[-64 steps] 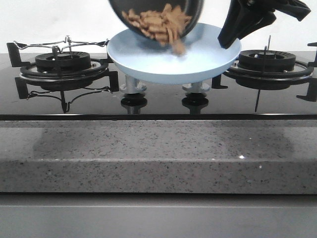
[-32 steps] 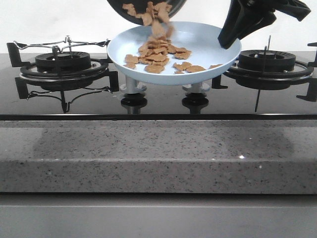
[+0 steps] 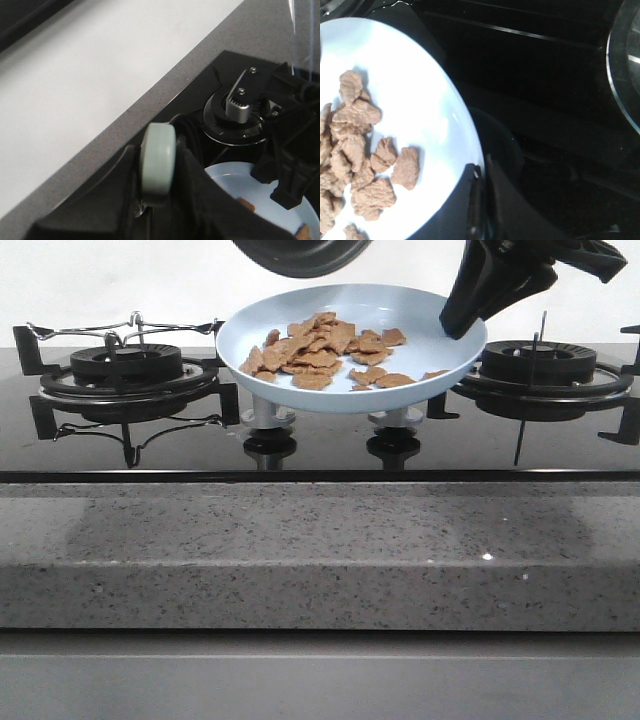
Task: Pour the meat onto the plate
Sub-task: 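Tilt the pan over the held plate to pour the meat, then lower the empty pan back onto its burner with the left gripper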
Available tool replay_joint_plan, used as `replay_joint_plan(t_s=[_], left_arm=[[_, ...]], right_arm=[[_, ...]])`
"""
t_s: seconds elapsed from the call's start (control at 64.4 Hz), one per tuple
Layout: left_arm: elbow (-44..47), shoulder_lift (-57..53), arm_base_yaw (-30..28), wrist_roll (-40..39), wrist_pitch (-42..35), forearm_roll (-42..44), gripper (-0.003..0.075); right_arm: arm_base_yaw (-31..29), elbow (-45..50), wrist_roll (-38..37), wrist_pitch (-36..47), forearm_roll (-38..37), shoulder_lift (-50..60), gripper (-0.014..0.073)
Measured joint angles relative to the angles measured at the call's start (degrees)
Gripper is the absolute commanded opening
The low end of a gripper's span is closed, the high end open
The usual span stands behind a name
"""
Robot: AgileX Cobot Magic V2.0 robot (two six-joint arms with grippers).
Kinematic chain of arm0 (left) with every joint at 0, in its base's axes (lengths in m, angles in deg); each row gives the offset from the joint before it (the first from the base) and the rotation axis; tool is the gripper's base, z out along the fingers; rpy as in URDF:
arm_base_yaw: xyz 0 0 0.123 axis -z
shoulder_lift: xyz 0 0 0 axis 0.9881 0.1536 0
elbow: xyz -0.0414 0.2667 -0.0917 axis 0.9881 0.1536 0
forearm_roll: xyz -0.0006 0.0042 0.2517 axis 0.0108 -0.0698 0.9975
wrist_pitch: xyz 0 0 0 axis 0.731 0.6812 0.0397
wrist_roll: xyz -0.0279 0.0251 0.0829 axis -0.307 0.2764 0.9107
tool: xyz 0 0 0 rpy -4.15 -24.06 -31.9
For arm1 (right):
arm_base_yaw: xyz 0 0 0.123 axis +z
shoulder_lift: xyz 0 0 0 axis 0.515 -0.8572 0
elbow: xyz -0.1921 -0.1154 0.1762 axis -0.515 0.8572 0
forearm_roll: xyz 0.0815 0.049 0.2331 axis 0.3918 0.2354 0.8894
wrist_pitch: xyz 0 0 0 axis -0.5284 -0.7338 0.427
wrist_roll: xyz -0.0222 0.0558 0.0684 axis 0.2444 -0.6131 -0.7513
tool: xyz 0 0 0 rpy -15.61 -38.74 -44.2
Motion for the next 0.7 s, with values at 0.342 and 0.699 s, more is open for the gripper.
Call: replay_joint_plan(t_s=[0.342,0.699], left_arm=[[1.18,-1.74,-35.49,9.05,0.89,-50.01,-0.0019],[12.55,7.63,-65.31,21.69,9.64,-92.80,-0.0020]], right_arm=[[0.00,0.09,0.00,0.00,0.00,0.00,-0.0060],[0.00,0.09,0.02,0.00,0.00,0.00,-0.0060]])
